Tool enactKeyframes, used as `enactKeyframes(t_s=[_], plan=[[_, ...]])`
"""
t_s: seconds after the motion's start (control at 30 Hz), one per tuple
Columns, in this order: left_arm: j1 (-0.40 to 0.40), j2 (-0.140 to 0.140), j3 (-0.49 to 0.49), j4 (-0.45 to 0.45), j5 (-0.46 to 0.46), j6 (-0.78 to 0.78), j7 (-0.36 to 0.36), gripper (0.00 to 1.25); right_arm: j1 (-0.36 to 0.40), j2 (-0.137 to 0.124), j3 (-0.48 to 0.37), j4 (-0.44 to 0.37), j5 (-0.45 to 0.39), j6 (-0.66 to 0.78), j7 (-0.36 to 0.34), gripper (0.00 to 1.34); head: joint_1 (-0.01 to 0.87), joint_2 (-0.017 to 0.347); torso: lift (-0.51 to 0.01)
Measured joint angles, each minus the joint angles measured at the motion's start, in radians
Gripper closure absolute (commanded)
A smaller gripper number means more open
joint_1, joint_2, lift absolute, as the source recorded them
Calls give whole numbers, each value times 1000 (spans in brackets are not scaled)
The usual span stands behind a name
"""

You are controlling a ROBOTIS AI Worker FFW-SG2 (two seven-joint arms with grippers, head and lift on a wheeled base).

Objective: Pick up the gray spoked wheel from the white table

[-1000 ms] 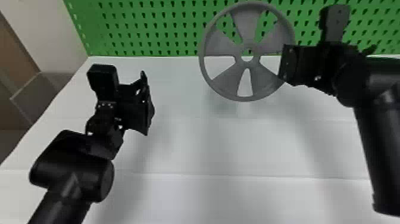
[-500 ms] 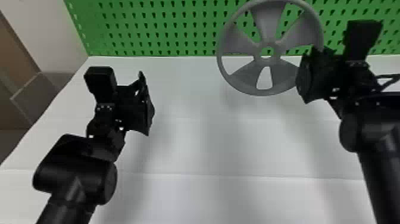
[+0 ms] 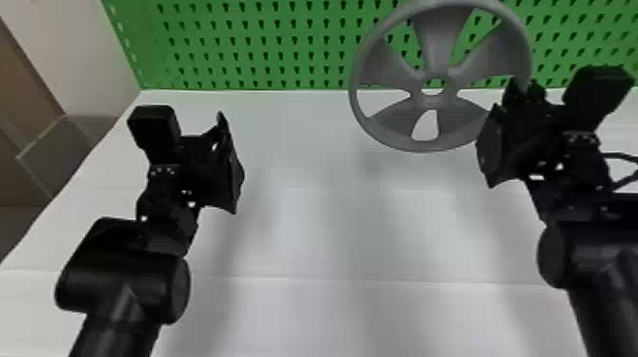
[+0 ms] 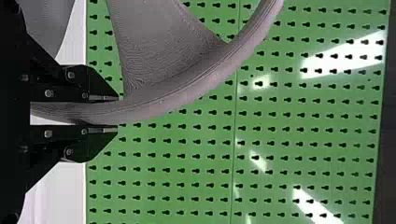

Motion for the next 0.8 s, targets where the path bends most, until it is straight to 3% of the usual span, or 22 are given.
enactKeyframes(t_s=[0.8], plan=[[8,-6,27,-2,22,-16,-31,424,88,33,9,35,4,-162,-2,1260,779,103,-89]])
